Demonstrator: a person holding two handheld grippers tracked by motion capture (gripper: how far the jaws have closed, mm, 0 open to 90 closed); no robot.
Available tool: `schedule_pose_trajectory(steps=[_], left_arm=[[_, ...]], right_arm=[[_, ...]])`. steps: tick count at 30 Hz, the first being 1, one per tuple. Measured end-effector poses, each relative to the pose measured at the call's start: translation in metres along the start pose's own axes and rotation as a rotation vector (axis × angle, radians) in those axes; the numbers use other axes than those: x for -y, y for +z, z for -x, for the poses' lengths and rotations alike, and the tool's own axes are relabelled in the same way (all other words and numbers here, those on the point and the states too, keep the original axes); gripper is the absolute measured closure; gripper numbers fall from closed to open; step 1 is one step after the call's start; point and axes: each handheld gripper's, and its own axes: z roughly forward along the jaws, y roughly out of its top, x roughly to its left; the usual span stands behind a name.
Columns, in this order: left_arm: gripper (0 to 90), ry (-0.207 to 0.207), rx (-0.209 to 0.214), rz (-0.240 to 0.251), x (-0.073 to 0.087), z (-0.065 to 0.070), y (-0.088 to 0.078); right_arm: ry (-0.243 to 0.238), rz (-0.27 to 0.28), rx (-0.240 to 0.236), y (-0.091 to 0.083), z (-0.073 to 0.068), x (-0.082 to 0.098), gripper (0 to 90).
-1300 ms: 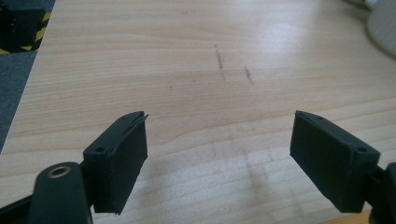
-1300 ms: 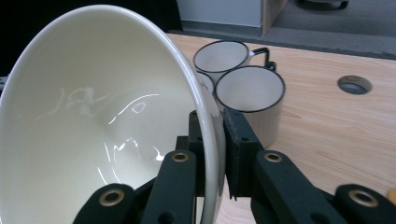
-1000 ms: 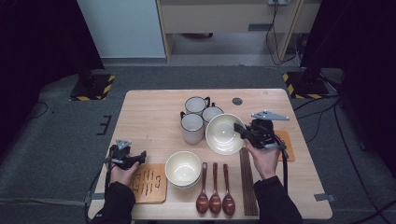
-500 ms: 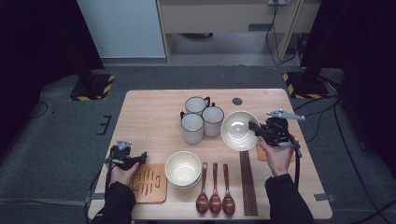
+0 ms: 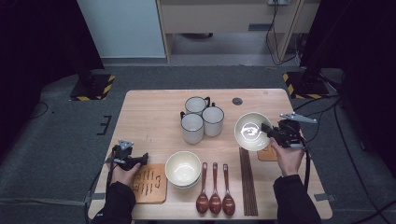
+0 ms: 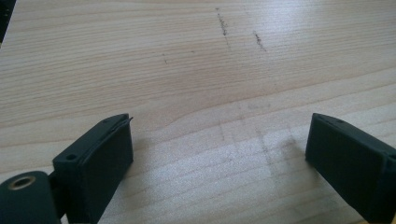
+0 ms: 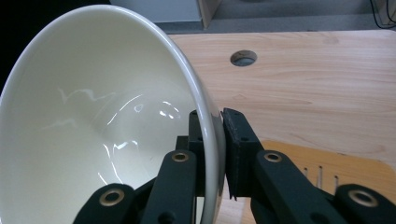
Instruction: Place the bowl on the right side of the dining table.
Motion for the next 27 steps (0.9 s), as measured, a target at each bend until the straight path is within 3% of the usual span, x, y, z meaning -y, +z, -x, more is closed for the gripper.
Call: schedule_pose_trajectory(steps=[9,27], left_arm=[[1.6,-0.006,-0.011,-0.012,-0.001,-0.001,0.001],[1.2,-0.007,-0.011,-0.014,-0.001,-0.001,0.001]], right_arm=[[0.02,-0.01,0.036,0.003,0.022,0.008,82.6],[0.06,-0.067,0.124,0.016,0.055,0.023,82.6]])
